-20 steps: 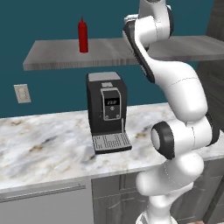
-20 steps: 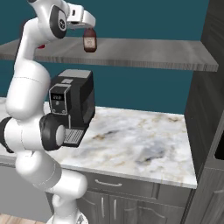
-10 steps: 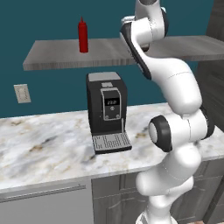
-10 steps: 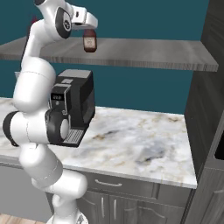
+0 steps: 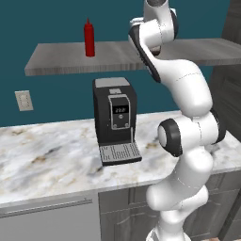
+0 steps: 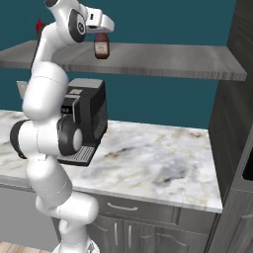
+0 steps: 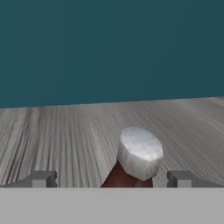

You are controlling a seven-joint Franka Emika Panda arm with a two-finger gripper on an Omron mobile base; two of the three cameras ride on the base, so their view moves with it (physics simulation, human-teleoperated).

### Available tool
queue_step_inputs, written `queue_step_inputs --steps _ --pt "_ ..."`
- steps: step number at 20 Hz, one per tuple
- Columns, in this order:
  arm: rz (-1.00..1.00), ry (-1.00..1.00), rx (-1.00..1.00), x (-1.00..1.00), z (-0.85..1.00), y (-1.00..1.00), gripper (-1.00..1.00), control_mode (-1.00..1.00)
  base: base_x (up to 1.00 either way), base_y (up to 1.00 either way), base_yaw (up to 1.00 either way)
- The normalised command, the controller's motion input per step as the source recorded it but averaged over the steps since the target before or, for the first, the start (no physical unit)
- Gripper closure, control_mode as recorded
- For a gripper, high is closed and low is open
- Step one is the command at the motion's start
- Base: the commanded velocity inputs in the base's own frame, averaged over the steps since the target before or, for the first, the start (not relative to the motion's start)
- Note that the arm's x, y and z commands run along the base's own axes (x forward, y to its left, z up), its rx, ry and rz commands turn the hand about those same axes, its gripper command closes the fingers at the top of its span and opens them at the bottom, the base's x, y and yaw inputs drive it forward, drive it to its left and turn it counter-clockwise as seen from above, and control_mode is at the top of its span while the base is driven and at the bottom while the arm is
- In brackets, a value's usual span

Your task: Take 2 condiments from the cabinet and move them on the counter near the stove.Make sure the condiments are lined up with each other, next to each other.

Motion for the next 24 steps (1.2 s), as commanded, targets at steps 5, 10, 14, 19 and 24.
queue_step_inputs --steps 5,10,14,19,24 --pt "-0.06 0.0 0.0 0.1 0.0 -0.13 1.0 -1.0 0.0 0.0 0.0" --pt "-0.04 0.0 0.0 0.04 0.0 -0.08 1.0 -1.0 0.0 0.0 0.0" --pt "0.0 -0.01 0.0 -0.01 0.0 -0.01 1.0 -1.0 0.0 0.0 0.0" --pt "0.0 -0.21 0.01 -0.5 0.43 -0.09 1.0 -1.0 0.0 0.0 0.0" --pt "0.03 -0.22 0.0 -0.82 0.92 -0.03 1.0 -1.0 0.0 0.0 0.0"
